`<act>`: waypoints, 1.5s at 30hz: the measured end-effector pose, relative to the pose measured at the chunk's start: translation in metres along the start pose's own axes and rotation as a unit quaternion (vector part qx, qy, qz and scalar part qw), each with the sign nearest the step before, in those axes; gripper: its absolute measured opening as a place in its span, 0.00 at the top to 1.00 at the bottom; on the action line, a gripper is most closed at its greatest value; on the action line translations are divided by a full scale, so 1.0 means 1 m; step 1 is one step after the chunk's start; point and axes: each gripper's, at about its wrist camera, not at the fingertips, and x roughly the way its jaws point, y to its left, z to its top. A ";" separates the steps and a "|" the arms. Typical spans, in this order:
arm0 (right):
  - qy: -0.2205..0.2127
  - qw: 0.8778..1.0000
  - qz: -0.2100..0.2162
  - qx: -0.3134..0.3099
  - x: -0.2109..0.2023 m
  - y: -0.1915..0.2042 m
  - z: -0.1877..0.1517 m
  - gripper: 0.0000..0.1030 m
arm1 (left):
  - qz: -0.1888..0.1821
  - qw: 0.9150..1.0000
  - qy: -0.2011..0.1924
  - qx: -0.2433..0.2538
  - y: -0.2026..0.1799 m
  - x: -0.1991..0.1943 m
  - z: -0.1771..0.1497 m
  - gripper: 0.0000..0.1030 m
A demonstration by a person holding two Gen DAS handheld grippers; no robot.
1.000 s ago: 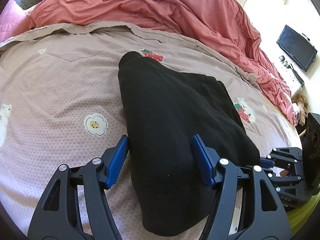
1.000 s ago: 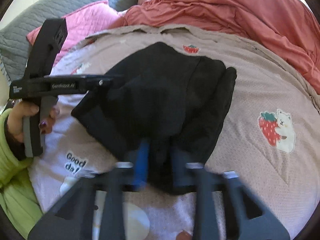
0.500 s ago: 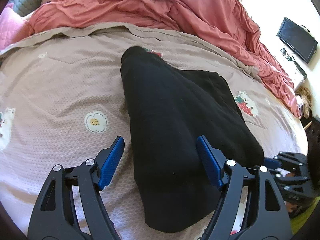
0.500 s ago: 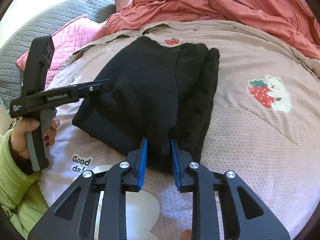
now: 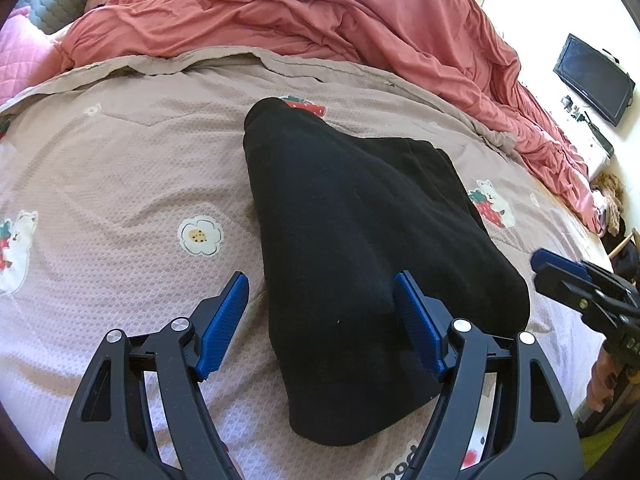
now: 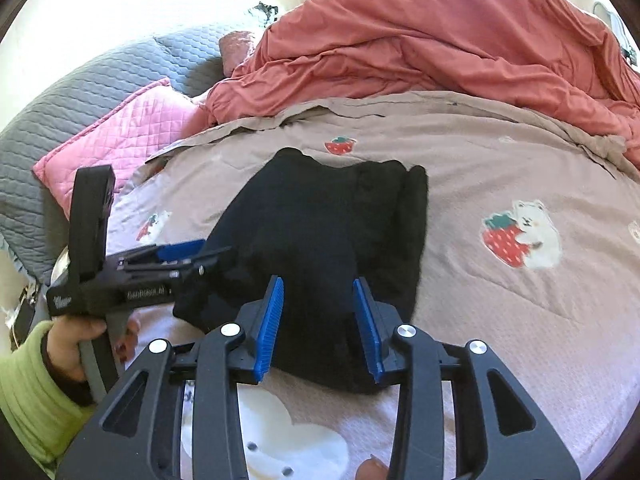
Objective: Fold small clothes
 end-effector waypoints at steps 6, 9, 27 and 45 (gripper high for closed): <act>0.034 0.999 -0.030 -0.002 0.032 -0.003 0.008 0.66 | -0.001 1.000 0.000 -0.002 0.002 -0.002 -0.003 0.34; 0.083 0.994 -0.063 0.014 0.059 -0.017 0.001 0.62 | -0.006 1.000 0.001 -0.004 0.003 -0.002 -0.006 0.32; 0.010 0.996 -0.083 0.037 0.011 -0.017 0.002 0.17 | 0.010 1.000 -0.004 -0.003 0.002 -0.014 -0.010 0.27; -0.065 0.991 -0.111 0.035 -0.040 0.001 0.004 0.05 | 0.042 0.998 -0.043 0.009 -0.002 -0.060 -0.010 0.09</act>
